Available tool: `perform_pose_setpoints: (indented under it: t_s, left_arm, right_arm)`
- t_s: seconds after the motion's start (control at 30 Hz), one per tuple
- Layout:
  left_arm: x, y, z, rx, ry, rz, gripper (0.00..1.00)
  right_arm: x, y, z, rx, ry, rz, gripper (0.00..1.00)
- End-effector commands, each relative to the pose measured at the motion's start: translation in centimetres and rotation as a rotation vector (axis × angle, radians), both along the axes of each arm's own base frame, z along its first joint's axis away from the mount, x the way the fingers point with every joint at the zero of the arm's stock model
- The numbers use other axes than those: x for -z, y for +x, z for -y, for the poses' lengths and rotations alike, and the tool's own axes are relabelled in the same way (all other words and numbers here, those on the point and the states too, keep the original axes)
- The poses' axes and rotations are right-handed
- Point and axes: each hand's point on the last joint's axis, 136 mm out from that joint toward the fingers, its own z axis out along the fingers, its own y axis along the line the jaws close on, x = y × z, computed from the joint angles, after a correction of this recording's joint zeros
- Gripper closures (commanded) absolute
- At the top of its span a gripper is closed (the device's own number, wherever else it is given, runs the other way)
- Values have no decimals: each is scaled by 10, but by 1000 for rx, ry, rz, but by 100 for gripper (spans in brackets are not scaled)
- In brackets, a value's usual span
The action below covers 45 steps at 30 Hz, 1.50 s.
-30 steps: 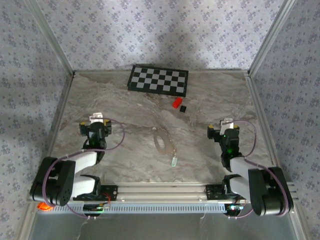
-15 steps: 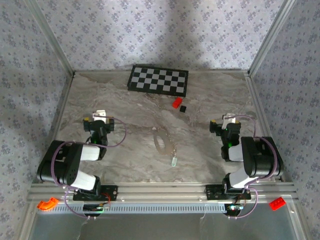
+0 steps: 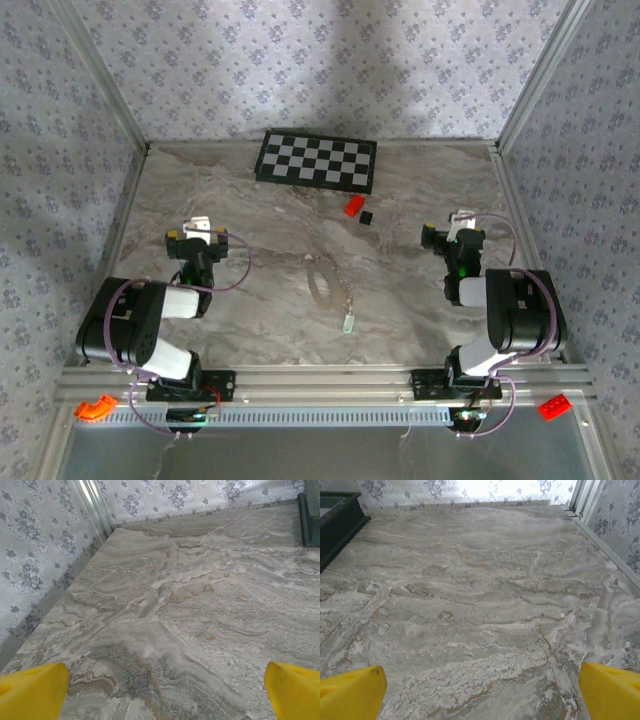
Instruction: Put the keys on the keyring
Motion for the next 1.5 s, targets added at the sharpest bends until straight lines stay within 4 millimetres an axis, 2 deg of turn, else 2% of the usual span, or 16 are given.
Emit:
perform_pose_setpoints:
  t_s: [0.0, 0.1, 0.3, 1.47]
  left_arm:
    - [-8, 8, -1, 16, -49, 36, 0]
    - [4, 12, -20, -19, -130, 54, 0]
    - [13, 21, -21, -31, -143, -57, 0]
    - [13, 22, -25, -37, -161, -44, 0]
  right_arm:
    - [3, 1, 3, 21, 7, -17, 0]
    - [3, 1, 4, 23, 5, -16, 0]
    - [3, 2, 4, 22, 6, -17, 0]
    - [2, 2, 3, 23, -10, -19, 0]
